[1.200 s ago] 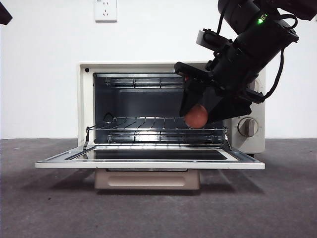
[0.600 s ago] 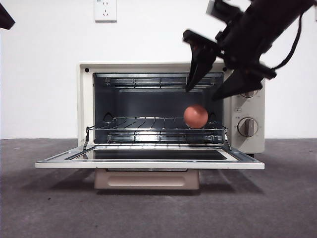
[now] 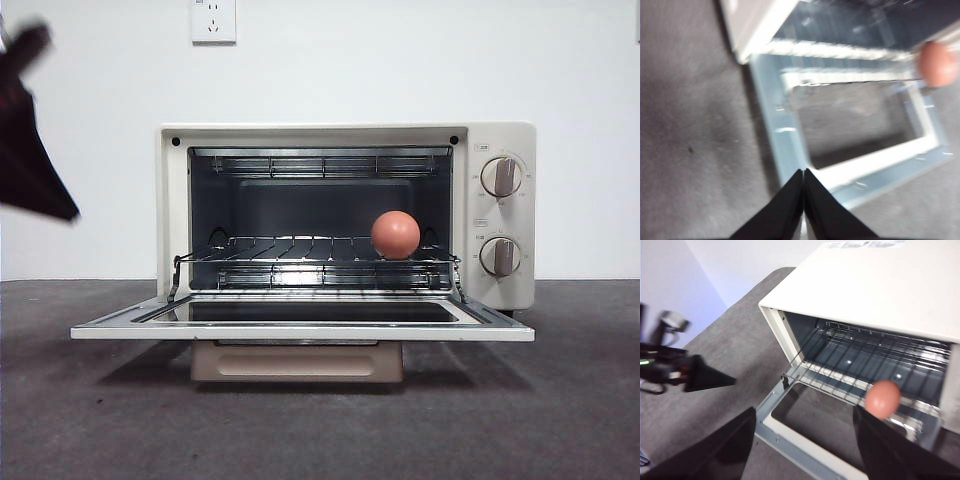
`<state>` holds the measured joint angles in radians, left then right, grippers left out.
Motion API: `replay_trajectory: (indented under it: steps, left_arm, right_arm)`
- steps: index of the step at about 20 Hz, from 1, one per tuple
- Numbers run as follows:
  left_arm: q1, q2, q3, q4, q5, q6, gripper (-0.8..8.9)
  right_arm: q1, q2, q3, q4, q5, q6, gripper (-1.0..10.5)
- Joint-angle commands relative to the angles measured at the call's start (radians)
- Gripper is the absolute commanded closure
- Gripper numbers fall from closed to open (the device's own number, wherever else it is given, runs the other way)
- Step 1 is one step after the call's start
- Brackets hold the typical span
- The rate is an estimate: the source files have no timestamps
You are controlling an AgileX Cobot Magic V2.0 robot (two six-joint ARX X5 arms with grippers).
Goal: Eggoven
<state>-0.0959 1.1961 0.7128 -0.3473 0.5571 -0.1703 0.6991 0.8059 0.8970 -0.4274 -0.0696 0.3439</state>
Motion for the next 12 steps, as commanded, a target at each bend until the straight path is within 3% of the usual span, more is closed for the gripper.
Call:
replay_trajectory:
  steps: [1,5,12]
  left_arm:
    - [0.001,0.131,0.003,0.068,0.008,0.021,8.08]
    - [-0.011,0.298,0.003,0.173,0.008,0.019,8.08]
    - [-0.048,0.439,0.003,0.274,0.034,0.004,8.08]
  right_arm:
    - [0.008,-0.061,0.017,-0.064,0.035,-0.019,6.3]
    - [0.008,-0.156,0.017,-0.105,0.078,-0.019,6.3]
    - [0.008,-0.195,0.017,-0.105,0.097,-0.018,6.3]
